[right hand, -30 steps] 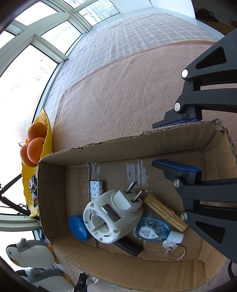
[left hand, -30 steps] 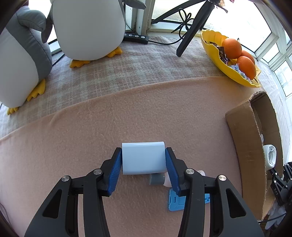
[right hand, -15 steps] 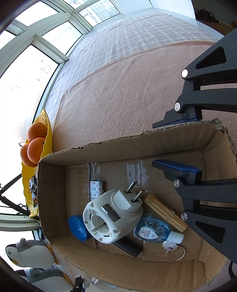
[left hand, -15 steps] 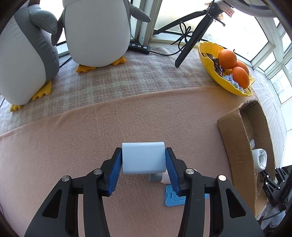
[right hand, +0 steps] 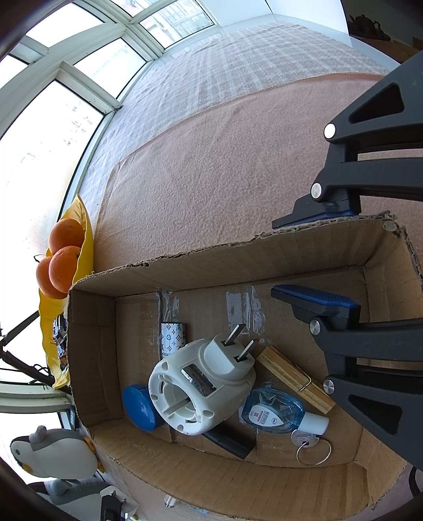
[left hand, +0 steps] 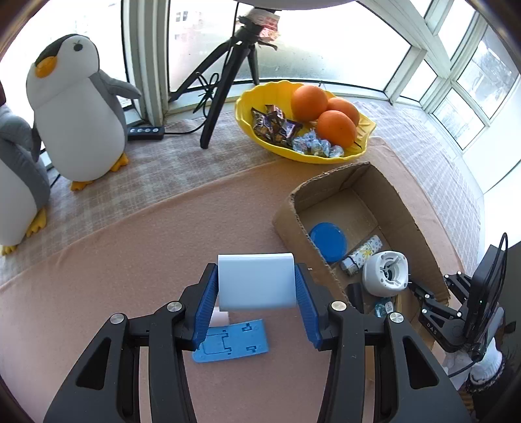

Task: Organize rigid objects
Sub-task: 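Carry the white charger into the box and open the left gripper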

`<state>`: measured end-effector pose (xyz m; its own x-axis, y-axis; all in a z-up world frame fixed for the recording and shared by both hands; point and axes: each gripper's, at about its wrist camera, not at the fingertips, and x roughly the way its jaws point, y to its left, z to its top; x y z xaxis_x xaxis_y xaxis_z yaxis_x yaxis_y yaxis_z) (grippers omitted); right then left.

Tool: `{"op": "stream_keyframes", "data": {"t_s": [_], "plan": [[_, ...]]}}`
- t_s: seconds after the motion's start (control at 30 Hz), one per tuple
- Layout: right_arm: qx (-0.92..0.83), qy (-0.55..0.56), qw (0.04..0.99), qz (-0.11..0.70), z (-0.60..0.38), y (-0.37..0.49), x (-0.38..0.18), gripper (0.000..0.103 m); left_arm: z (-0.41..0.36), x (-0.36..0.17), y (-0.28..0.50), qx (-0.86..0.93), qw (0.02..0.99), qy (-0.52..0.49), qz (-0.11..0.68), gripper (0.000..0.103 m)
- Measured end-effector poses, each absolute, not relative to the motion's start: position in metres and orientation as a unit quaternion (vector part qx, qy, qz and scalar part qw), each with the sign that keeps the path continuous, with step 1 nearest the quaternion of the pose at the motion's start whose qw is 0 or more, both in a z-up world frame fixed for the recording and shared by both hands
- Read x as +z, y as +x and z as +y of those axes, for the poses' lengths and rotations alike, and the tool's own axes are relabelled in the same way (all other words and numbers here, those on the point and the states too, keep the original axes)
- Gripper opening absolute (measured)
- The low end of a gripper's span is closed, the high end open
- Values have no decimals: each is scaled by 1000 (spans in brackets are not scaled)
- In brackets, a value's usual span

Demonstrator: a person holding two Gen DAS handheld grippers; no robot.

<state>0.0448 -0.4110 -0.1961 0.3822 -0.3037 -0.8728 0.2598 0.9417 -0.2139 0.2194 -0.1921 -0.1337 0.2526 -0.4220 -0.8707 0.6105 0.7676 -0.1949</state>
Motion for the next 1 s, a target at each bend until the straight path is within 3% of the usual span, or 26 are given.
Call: {"op": "stream_keyframes", "data": {"t_s": [0.47,1.0], "plan": [[-163,-2,835,525,-419,42,-196,30,-281,-136,171,-392,755,150,504,46],[-157,14,838,523,-425,40,-197,30,-293,-154,162,-385,746,179,513,46]]}}
